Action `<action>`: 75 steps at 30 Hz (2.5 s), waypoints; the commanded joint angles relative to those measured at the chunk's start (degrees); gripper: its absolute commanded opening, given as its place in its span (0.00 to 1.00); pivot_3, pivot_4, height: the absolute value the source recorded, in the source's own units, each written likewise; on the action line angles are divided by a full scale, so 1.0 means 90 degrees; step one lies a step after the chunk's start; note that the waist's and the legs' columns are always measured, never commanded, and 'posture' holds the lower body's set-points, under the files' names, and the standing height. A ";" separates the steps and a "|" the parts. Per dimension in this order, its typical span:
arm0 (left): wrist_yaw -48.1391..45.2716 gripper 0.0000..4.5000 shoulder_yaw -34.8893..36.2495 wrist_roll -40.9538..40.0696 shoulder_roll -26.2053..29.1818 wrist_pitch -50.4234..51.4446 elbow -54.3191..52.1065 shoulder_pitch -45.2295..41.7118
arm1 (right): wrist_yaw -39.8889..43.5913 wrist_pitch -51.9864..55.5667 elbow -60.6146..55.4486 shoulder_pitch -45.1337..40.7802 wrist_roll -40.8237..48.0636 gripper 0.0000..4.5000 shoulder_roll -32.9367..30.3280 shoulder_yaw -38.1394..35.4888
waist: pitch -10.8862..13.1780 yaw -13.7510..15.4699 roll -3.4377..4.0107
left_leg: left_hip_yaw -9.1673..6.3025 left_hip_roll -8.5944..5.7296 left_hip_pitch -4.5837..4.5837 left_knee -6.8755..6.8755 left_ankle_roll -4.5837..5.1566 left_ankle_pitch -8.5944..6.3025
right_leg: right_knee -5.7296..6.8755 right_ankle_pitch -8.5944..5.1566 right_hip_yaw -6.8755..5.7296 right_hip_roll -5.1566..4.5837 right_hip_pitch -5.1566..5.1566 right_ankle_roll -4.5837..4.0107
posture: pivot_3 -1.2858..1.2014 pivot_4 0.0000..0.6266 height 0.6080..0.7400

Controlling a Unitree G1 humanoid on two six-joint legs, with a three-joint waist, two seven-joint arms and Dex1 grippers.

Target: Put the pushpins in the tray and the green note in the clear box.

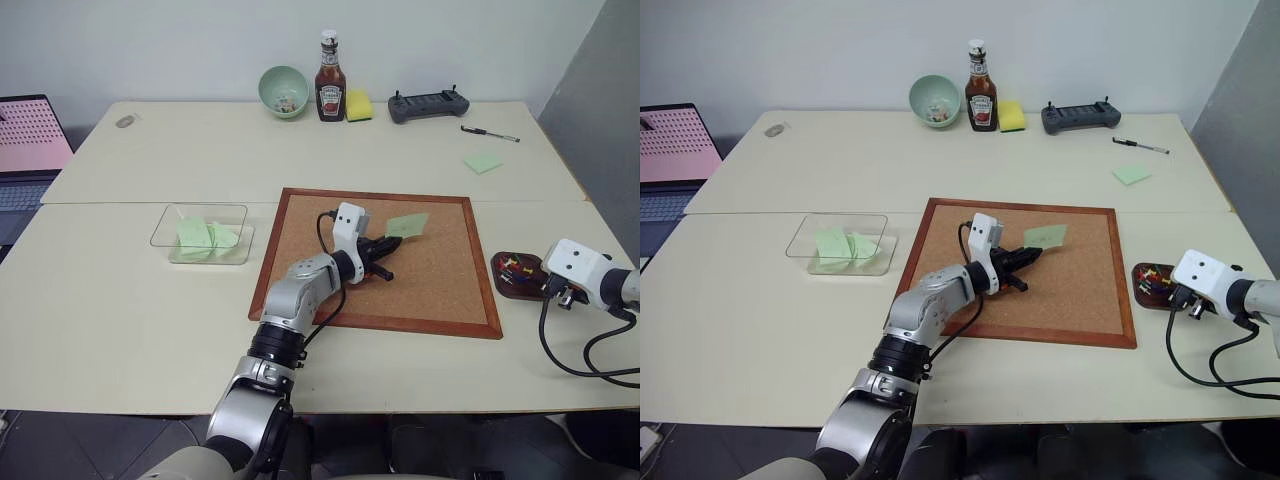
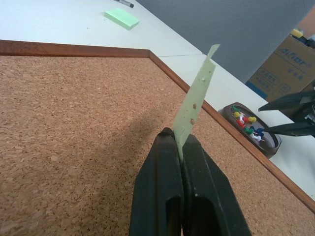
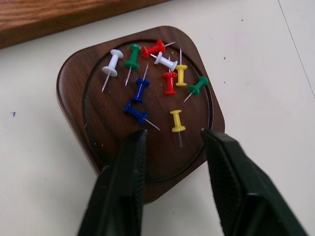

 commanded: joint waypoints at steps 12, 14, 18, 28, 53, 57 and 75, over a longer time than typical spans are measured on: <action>0.0540 0.00 0.0225 0.0012 0.0859 0.0656 -0.2118 0.0216 | 0.0762 0.1150 -0.2076 -0.0648 0.2034 0.82 0.0694 -0.0557 | 0.0002 -0.0017 -0.0002 | -0.0003 0.0005 0.0003 0.0000 0.0000 0.0000 | 0.0002 0.0000 -0.0001 0.0003 0.0003 0.0000 | 0.52 0.24 1.00; 0.0764 0.00 0.0354 0.0074 0.1226 0.0970 -0.2818 0.0447 | 0.0773 0.1254 -0.2332 -0.0930 0.2261 0.82 0.1078 -0.0313 | 0.0004 -0.0036 -0.0006 | -0.0004 0.0005 0.0005 0.0001 0.0000 0.0000 | 0.0002 0.0000 -0.0001 0.0002 0.0004 0.0000 | 0.52 0.24 1.00; 0.1353 0.00 0.0829 0.0134 0.1845 0.1590 -0.3783 0.0836 | 0.0769 0.1489 -0.2587 -0.1474 0.2499 0.82 0.1780 0.0183 | 0.0004 -0.0028 -0.0006 | -0.0012 0.0010 0.0007 0.0000 0.0000 0.0000 | 0.0007 0.0000 -0.0006 0.0006 0.0002 -0.0001 | 0.52 0.24 1.00; 0.2190 0.00 0.2502 0.0409 0.3366 0.2250 -0.4453 0.1858 | 0.1093 0.1280 -0.1994 -0.2489 0.2374 0.82 0.3231 0.1345 | 0.0011 -0.0001 -0.0018 | -0.0020 0.0010 0.0003 -0.0005 0.0001 -0.0001 | 0.0009 0.0000 -0.0016 0.0006 -0.0008 -0.0003 | 0.52 0.24 1.00; 0.2226 0.72 0.2552 0.0171 0.3736 0.2570 -0.4314 0.1870 | 0.1064 0.1298 -0.1710 -0.2921 0.2218 0.82 0.3639 0.1464 | 0.0015 -0.0006 -0.0028 | -0.0018 0.0009 -0.0012 -0.0003 0.0001 -0.0001 | 0.0017 0.0002 -0.0017 0.0002 -0.0028 -0.0006 | 0.52 0.24 1.00; 0.2048 0.90 0.2386 0.0099 0.3727 0.2187 -0.4627 0.1778 | 0.1032 0.1357 -0.1690 -0.2978 0.2322 0.82 0.3618 0.1325 | 0.0015 -0.0005 -0.0029 | -0.0019 0.0009 -0.0013 -0.0002 0.0001 -0.0001 | 0.0017 0.0002 -0.0018 0.0002 -0.0029 -0.0006 | 0.52 0.24 1.00; 0.0947 0.94 0.0064 0.0494 0.3138 0.0323 -0.4382 0.2103 | -0.1361 0.1137 -0.2085 -0.0701 0.1865 0.82 0.3658 -0.0227 | 0.0014 -0.0028 -0.0025 | 0.0002 0.0010 -0.0016 -0.0005 0.0002 -0.0001 | 0.0021 0.0003 0.0004 0.0003 -0.0040 -0.0007 | 0.52 0.24 1.00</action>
